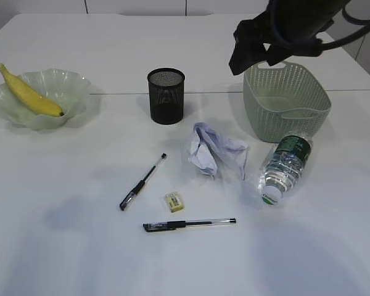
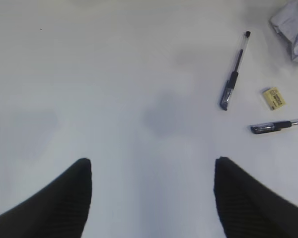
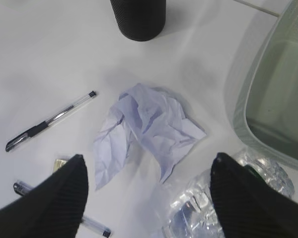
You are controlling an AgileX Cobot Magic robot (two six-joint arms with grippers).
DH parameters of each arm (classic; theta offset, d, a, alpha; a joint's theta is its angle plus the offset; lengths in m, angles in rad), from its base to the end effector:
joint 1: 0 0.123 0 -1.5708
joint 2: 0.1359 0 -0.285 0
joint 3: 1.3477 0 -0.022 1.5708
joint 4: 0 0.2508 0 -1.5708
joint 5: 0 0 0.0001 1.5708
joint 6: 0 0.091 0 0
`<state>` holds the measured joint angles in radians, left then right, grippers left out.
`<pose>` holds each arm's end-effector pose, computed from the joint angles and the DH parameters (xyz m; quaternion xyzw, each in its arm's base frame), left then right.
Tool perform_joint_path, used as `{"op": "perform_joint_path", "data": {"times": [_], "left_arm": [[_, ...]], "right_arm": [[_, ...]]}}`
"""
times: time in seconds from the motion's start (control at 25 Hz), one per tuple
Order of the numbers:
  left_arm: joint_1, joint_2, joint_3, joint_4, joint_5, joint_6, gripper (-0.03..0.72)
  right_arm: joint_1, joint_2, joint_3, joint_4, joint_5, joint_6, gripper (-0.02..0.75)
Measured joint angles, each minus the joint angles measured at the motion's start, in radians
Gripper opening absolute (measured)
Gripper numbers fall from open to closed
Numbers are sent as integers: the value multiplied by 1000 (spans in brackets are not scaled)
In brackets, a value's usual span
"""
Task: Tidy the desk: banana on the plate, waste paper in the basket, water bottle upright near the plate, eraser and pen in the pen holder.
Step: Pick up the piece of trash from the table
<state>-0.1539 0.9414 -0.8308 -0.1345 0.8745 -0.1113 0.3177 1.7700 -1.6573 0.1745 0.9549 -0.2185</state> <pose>0.1694 -0.0358 0.3195 -0.0036 0.9421 -0.1059 0.3182 0.3718 0.1358 0.3332 -0.2260 0.9263 0.0970 0.2854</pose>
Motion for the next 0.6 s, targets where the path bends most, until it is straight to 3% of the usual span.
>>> {"op": "perform_joint_path", "data": {"times": [0.6], "left_arm": [[0, -50, 0, 2, 23, 0, 549]], "right_arm": [[19, 298, -200, 54, 9, 12, 568]]}}
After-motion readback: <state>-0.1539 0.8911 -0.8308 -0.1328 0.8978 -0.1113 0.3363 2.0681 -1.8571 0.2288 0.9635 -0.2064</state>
